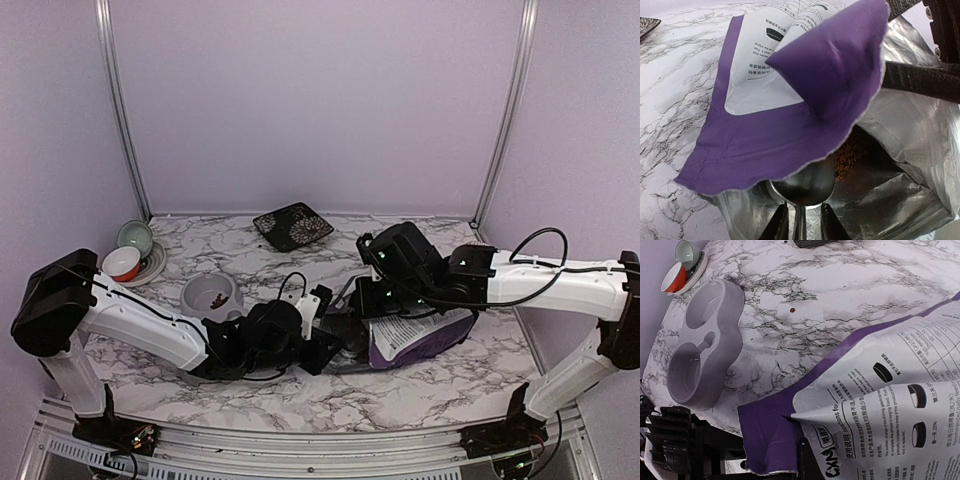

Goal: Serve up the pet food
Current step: Insert the pet food bag at the center of the board.

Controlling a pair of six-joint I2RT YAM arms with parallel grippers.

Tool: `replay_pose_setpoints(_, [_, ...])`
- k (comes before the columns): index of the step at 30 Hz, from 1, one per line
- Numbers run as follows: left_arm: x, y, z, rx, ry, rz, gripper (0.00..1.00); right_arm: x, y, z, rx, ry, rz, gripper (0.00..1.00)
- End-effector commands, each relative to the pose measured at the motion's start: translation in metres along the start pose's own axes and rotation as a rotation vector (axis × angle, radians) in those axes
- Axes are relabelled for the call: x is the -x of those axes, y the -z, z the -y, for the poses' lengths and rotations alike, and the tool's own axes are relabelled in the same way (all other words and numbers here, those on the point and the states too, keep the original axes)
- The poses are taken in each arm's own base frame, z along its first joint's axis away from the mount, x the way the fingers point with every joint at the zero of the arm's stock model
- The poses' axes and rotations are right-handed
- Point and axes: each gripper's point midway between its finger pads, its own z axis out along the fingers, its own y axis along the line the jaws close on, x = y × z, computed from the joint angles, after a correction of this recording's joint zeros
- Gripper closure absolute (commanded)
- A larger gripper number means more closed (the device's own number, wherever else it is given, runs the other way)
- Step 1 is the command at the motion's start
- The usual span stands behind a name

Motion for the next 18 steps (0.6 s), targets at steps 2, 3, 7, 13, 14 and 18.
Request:
replay_pose_setpoints(2, [0.001, 0.001, 0.007, -0.042, 0.062, -0.006, 0.67, 0.018, 0.01, -0.008, 0.021, -0.035, 0.066, 1.0])
replay_pose_setpoints(3, [0.001, 0.003, 0.009, -0.053, 0.08, -0.01, 0.65, 0.018, 0.01, -0.007, 0.021, -0.036, 0.067, 1.0])
replay_pose_setpoints(7, [0.003, 0.011, 0.009, -0.084, 0.209, -0.034, 0.6, 0.018, 0.011, -0.007, 0.024, -0.038, 0.068, 1.0])
replay_pose_setpoints(13, [0.0, 0.024, 0.006, -0.083, 0.37, -0.091, 0.58, 0.017, 0.012, -0.008, 0.036, -0.041, 0.071, 1.0])
replay_pose_setpoints(14, [-0.001, 0.026, 0.004, -0.078, 0.394, -0.101, 0.58, 0.017, 0.012, -0.008, 0.037, -0.038, 0.071, 1.0])
replay_pose_setpoints(18, [-0.004, 0.03, 0.003, -0.088, 0.481, -0.139, 0.59, 0.017, 0.011, -0.01, 0.044, -0.035, 0.068, 1.0])
